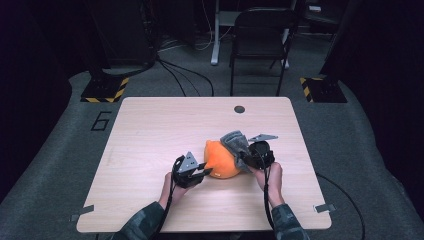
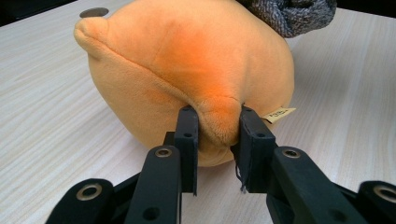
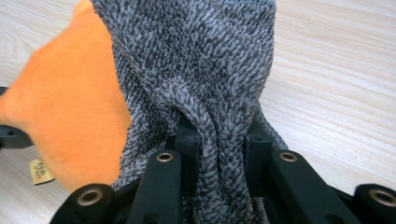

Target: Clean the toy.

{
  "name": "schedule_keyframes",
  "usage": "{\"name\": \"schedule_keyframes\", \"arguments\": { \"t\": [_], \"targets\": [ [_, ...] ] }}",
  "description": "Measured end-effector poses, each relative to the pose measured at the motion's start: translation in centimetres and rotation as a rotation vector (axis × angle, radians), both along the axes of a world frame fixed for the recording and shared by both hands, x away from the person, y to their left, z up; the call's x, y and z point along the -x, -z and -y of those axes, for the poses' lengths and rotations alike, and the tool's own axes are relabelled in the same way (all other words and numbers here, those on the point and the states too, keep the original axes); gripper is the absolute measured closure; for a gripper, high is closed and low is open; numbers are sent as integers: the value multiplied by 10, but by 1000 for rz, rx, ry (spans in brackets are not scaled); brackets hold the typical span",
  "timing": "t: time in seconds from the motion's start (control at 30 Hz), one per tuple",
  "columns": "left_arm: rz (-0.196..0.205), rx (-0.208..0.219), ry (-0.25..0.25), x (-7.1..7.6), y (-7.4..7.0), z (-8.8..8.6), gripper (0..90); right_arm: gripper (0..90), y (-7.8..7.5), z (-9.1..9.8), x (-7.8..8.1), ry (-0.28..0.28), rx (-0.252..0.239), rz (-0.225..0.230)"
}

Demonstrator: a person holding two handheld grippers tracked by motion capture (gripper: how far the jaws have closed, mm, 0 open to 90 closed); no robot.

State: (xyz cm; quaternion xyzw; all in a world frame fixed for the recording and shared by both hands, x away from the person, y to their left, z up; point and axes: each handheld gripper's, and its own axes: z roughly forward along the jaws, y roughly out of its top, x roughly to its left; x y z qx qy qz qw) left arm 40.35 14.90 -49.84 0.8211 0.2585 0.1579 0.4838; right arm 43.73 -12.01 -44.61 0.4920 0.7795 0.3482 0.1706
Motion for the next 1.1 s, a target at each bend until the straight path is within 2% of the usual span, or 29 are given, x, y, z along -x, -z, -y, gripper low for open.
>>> {"name": "schedule_keyframes", "arguments": {
  "t": [0.17,0.27,0.43,0.47,0.57,0.63,0.67,0.77,0.87,0.9,0.97,1.07,1.1],
  "targets": [
    [3,0,-1,0,0,0,725,734,5,5,-3,11,12,-3],
    [1,0,1,0,0,0,724,734,10,9,-4,35,14,-22],
    [0,0,-3,0,1,-1,723,734,26,18,-12,72,55,-67],
    [-2,2,-5,-1,1,-1,723,735,29,19,-12,80,52,-73],
    [-3,2,-5,-1,1,-1,723,735,37,18,-14,80,66,-104],
    [-4,2,-3,-1,1,-1,723,736,41,17,-16,75,94,-113],
    [-3,1,-1,-1,1,-2,723,736,42,16,-15,89,95,-131],
    [-6,5,-3,-1,2,-2,723,737,49,18,-18,82,104,-144],
    [-6,4,-3,-1,2,-2,722,740,48,18,-18,84,106,-149],
    [-6,4,-3,-1,2,-2,722,740,48,18,-18,84,106,-149],
    [-7,4,-4,-1,2,-2,721,756,40,21,-16,94,119,-114],
    [-6,4,-2,-1,2,-3,720,760,20,28,-12,103,75,-48],
    [-6,4,-2,-1,2,-3,720,760,20,28,-12,103,75,-48]
  ]
}}
